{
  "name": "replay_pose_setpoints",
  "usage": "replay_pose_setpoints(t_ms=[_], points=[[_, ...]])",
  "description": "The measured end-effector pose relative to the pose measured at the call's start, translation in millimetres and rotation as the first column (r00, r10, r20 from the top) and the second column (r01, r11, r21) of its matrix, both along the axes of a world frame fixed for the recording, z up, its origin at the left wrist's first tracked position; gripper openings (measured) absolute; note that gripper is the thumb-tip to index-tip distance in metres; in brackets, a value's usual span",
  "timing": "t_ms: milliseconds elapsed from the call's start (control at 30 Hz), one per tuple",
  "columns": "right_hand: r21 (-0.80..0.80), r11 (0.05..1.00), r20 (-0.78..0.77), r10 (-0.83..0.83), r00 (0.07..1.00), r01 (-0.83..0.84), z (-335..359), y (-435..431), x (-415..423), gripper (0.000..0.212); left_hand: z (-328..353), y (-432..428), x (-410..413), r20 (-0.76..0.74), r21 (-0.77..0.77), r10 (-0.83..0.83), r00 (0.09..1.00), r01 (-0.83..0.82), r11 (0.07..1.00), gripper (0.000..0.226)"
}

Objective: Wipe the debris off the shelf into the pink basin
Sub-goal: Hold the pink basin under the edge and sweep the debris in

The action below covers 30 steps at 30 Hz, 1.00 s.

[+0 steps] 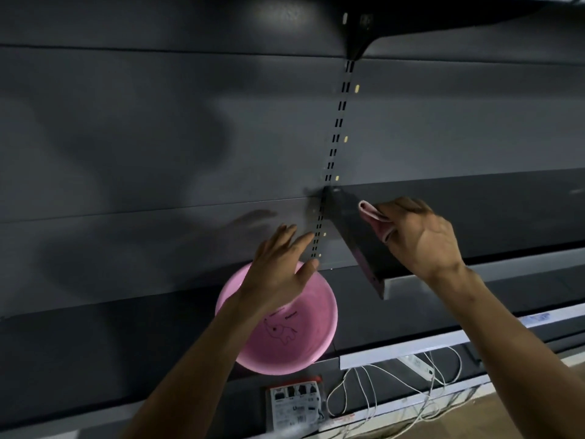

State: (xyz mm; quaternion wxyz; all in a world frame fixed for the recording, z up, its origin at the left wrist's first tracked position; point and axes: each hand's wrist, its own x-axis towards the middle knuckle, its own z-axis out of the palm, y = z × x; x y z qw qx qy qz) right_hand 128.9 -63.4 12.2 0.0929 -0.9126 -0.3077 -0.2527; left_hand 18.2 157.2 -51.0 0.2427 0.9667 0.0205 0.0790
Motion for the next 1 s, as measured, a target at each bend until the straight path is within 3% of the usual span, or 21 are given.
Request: replay_pose_setpoints(t_ms=[200, 400, 533, 667, 867, 1000], points=[[-0.005, 0.973, -0.031, 0.23, 0.973, -0.23, -20, 62, -40, 0.017, -29, 43, -24, 0.02, -0.007, 0.115, 0.993, -0.114, 0.993, 0.06], [-0.036, 0.952, -0.279, 0.284, 0.917, -0.305, -115, 100, -60, 0.03, -106, 67, -67, -0.178, 0.031, 0.281, 0.943, -0.28, 0.959, 0.057], [-0.022, 0.961, -0.443, 0.239, 0.864, -0.276, -182, 93, -60, 0.023, -162, 65, -89, -0.395, 0.055, 0.348, 0.85, -0.356, 0.933, 0.067], [0.065, 0.984, -0.544, 0.173, 0.821, -0.164, -226, 75, -56, 0.017, -200, 54, -95, -0.491, 0.02, 0.394, 0.778, -0.441, 0.897, 0.078], [-0.085, 0.996, -0.569, -0.051, 0.821, 0.003, -270, 60, -31, 0.038, -221, 48, -77, -0.487, -0.131, 0.465, 0.739, -0.588, 0.798, 0.101], [-0.064, 0.994, -0.64, -0.105, 0.761, 0.083, -277, 58, -32, 0.037, -213, 37, -71, -0.465, -0.302, 0.55, 0.694, -0.708, 0.638, 0.109]])
